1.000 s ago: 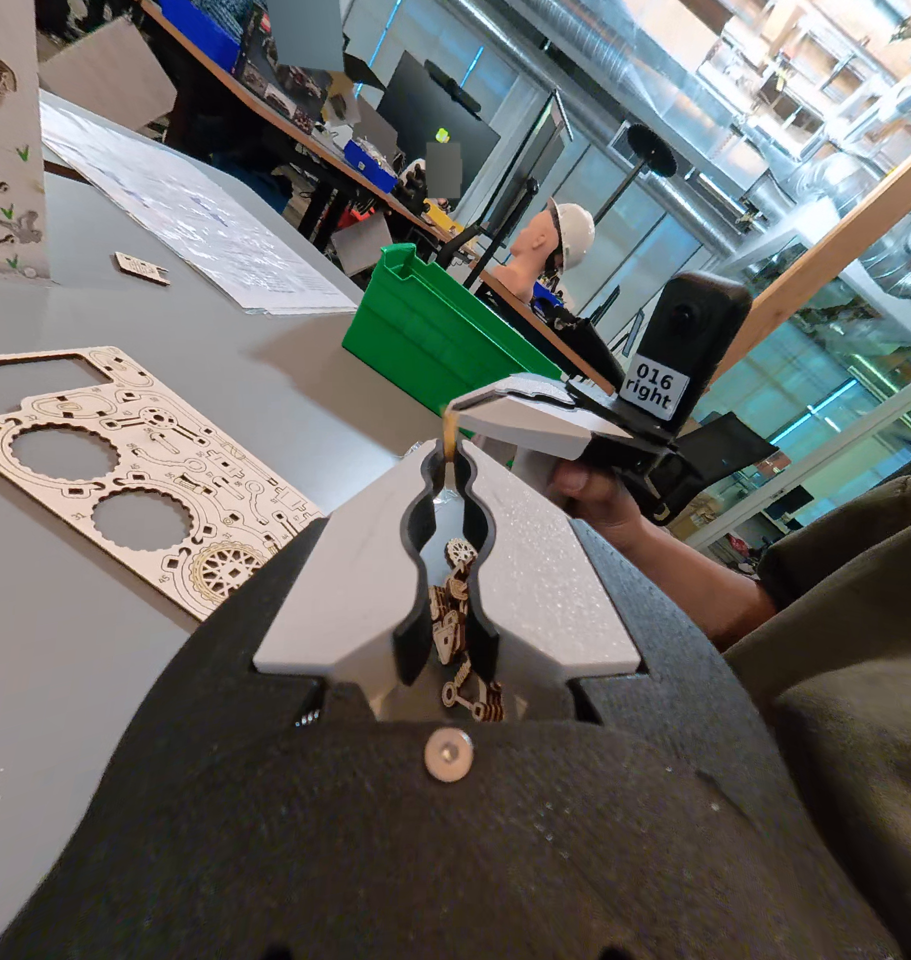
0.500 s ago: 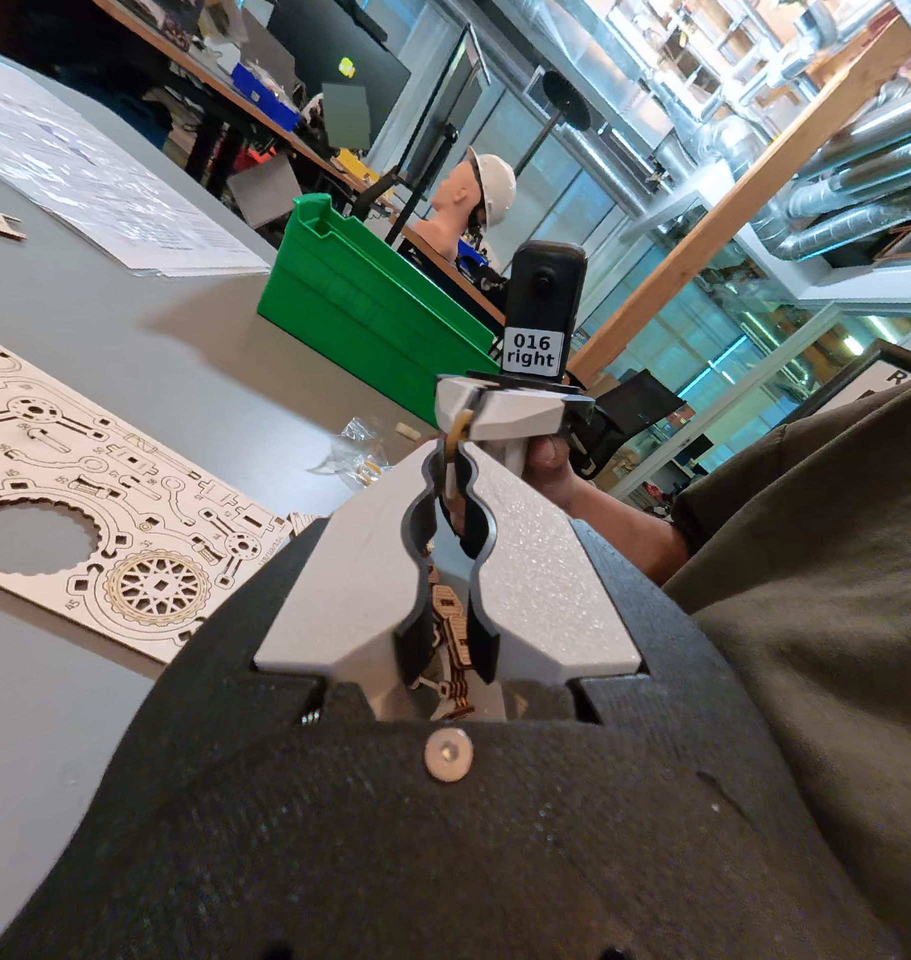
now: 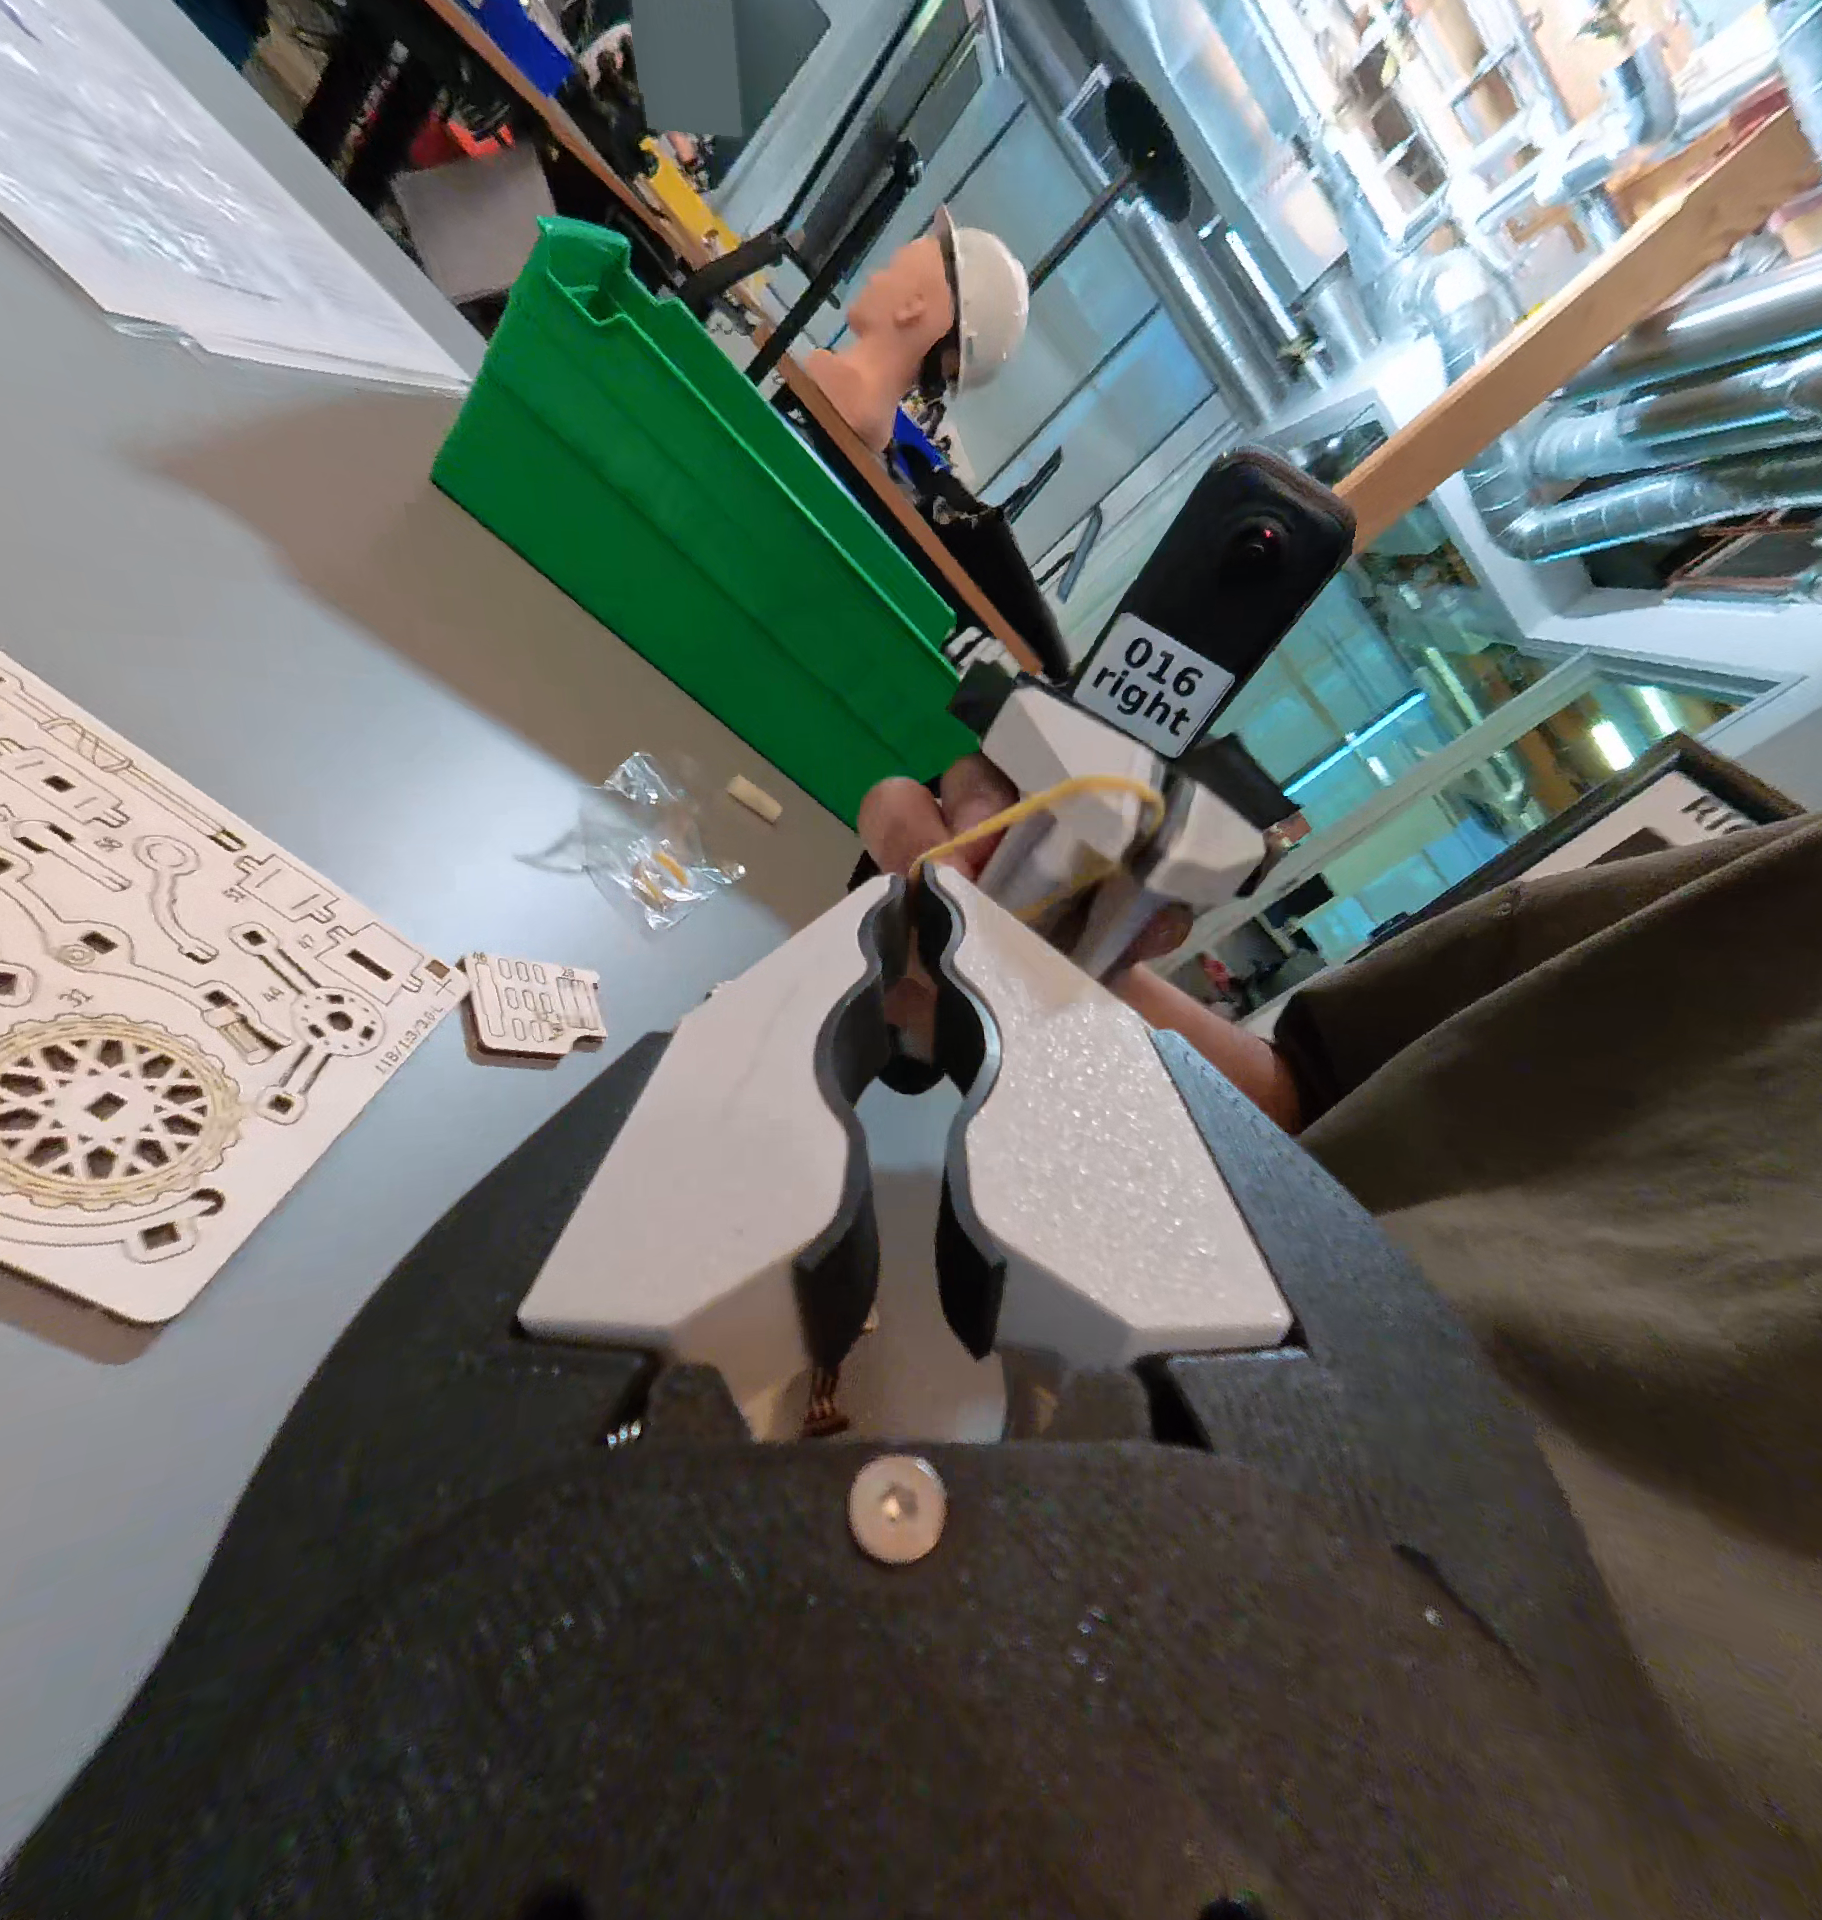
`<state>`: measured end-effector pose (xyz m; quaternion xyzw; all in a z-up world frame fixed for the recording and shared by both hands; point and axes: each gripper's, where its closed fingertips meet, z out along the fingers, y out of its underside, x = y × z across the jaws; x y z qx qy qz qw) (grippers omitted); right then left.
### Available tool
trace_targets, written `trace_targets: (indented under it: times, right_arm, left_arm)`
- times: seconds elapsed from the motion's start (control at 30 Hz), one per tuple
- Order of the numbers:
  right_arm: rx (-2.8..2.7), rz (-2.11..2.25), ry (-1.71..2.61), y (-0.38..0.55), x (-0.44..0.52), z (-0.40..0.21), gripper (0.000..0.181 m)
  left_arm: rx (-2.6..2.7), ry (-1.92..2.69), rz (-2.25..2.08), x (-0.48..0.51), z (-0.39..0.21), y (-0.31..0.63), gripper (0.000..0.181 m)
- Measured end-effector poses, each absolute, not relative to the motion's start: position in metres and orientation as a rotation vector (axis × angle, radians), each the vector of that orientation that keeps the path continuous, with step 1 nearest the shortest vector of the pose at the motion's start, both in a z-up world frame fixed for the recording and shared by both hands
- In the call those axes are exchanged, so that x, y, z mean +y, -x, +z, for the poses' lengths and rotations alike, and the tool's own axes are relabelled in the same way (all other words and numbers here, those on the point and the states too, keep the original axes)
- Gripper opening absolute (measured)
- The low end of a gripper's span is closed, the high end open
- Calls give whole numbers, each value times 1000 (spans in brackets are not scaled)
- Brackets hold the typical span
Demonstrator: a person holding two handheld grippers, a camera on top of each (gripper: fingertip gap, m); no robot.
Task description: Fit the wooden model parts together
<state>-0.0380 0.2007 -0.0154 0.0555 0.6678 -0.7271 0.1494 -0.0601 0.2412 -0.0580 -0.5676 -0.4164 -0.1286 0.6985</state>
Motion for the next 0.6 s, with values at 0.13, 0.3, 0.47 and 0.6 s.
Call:
trace_targets:
  times: [0.13, 0.3, 0.47, 0.6]
  right_arm:
    - [1875, -1992, -158, 34, 201, -21, 0]
    - [1991, -1937, -53, 21, 197, -32, 0]
    - [1920, -2077, -220, 50, 207, -21, 1]
    - [1935, -2062, -328, 65, 208, -28, 2]
  left_arm:
    - [-943, 1264, -155, 224, -52, 69, 2]
    - [-935, 1165, -70, 217, -41, 72, 0]
    - [-863, 1198, 7, 218, -30, 67, 0]
    - [-911, 1245, 42, 212, -41, 73, 0]
